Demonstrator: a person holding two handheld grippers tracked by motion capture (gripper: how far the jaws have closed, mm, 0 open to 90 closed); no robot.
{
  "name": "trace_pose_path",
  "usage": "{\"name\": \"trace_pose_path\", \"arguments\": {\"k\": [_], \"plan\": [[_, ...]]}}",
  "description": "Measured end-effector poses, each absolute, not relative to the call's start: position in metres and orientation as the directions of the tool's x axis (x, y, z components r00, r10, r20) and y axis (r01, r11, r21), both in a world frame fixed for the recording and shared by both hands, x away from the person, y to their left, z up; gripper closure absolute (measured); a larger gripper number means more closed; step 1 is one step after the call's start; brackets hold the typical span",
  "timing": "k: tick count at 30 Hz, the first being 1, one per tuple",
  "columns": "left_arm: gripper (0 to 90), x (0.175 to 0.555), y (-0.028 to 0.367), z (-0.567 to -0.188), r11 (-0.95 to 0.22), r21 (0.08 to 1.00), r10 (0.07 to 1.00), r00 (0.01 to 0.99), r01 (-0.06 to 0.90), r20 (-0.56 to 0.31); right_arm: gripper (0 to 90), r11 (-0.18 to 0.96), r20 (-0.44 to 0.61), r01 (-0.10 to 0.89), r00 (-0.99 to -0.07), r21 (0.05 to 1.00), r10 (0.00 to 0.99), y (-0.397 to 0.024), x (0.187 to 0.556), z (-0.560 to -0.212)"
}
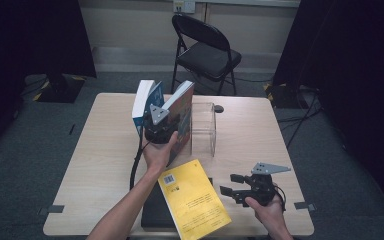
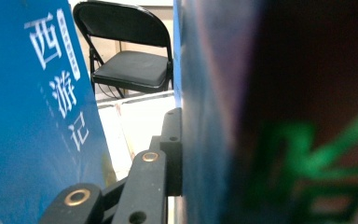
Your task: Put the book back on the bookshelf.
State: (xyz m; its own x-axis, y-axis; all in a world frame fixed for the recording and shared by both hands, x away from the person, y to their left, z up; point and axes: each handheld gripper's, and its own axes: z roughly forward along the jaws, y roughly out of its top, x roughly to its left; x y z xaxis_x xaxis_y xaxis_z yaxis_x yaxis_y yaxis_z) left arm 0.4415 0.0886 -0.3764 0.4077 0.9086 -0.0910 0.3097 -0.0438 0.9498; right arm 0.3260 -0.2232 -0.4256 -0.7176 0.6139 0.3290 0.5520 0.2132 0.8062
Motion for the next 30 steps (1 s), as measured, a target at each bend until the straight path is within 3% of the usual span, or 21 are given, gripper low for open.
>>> {"name": "trace_pose_path", "arguments": {"k": [19,30], "plan": [[73.3,0.422,0.103,-0.388,-0.084,0.948,0.874,0.479,0.306,-0.077,28.8,0.230,0.323,0.554,-0.721,0.800,0.612,-0.219,0.326,-0.428],[67.5,0.416,0.114,-0.381,-0.064,0.942,0.848,0.515,0.330,-0.122,28.9,0.235,0.322,0.554,-0.723,0.798,0.611,-0.218,0.325,-0.429]]}}
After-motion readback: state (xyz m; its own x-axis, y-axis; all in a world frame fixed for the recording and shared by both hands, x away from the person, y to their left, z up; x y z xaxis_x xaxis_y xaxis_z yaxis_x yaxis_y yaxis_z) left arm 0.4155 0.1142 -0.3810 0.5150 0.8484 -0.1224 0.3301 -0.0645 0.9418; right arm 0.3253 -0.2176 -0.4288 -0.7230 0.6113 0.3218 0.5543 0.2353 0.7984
